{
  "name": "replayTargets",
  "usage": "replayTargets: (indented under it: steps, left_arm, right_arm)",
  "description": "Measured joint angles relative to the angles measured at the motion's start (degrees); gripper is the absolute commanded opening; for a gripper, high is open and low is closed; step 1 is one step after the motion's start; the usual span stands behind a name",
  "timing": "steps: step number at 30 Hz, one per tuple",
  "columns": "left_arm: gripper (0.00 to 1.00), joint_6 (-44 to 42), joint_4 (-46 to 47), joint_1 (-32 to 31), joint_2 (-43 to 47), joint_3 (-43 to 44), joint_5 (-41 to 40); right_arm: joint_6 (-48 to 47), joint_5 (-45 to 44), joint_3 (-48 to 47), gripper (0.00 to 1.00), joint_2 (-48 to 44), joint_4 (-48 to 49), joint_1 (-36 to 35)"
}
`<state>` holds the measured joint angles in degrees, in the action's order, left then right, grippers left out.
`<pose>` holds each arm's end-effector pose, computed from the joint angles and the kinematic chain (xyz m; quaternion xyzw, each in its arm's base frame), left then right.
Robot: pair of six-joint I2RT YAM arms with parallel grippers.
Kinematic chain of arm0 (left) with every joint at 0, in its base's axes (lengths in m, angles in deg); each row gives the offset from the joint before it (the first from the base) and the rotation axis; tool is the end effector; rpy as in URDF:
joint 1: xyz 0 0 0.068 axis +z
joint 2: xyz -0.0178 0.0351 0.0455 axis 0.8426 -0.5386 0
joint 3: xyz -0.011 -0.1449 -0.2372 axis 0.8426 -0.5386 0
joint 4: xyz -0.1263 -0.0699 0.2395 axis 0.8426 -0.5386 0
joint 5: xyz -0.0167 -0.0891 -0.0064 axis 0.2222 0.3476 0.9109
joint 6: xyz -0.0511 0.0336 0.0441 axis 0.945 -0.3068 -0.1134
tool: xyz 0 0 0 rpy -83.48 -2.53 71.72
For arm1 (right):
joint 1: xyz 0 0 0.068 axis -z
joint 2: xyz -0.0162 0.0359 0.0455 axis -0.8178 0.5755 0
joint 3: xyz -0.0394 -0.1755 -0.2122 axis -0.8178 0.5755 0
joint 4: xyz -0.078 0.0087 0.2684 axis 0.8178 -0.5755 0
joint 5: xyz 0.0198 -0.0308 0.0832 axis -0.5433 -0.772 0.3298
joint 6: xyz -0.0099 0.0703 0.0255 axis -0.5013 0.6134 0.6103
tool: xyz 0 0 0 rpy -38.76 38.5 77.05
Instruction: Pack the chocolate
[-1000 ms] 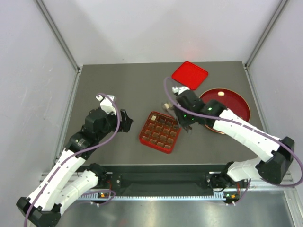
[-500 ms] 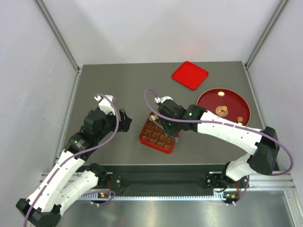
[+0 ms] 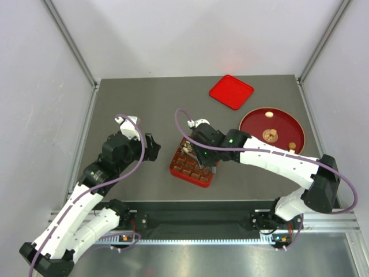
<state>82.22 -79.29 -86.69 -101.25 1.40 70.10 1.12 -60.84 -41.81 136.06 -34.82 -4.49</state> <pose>0.1731 -0.0920 0.3146 0.0612 0.8338 -0.1947 0.5130 0.1811 0.2816 0.2833 -0.2307 0.9297 0.1210 0.2605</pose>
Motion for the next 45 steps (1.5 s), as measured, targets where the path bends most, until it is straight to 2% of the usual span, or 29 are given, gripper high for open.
replayTargets:
  steps: [6, 17, 21, 24, 31, 35, 40, 45]
  left_arm:
    - [0.83, 0.0, 0.0, 0.0, 0.0, 0.0, 0.0]
    - [0.83, 0.0, 0.0, 0.0, 0.0, 0.0, 0.0]
    - [0.83, 0.0, 0.0, 0.0, 0.0, 0.0, 0.0]
    - [0.83, 0.0, 0.0, 0.0, 0.0, 0.0, 0.0]
    - [0.83, 0.0, 0.0, 0.0, 0.1, 0.0, 0.0]
    - [0.83, 0.0, 0.0, 0.0, 0.1, 0.0, 0.0]
    - [0.83, 0.0, 0.0, 0.0, 0.1, 0.0, 0.0]
    - [0.83, 0.0, 0.0, 0.0, 0.1, 0.0, 0.0]
  right_arm:
    - [0.0, -1.2, -0.3, 0.42, 0.0, -0.4, -0.2]
    - [-0.1, -5.4, -4.5, 0.41, -1.1, -3.1, -0.1]
    - [-0.3, -6.3, -4.9, 0.41, -3.6, -4.3, 2.0]
    - [-0.8, -6.5, -4.6, 0.4, -6.6, -5.4, 7.3]
    - [-3.1, -7.4, 1.8, 0.41, -15.6, -6.7, 27.6]
    - [-4.8, -8.1, 5.4, 0.41, -17.8, -7.7, 36.2]
    - [-6.2, -7.6, 9.9, 0.42, -17.9, -6.9, 44.0]
    - [-6.6, -6.8, 12.9, 0.42, -17.5, -5.2, 48.0]
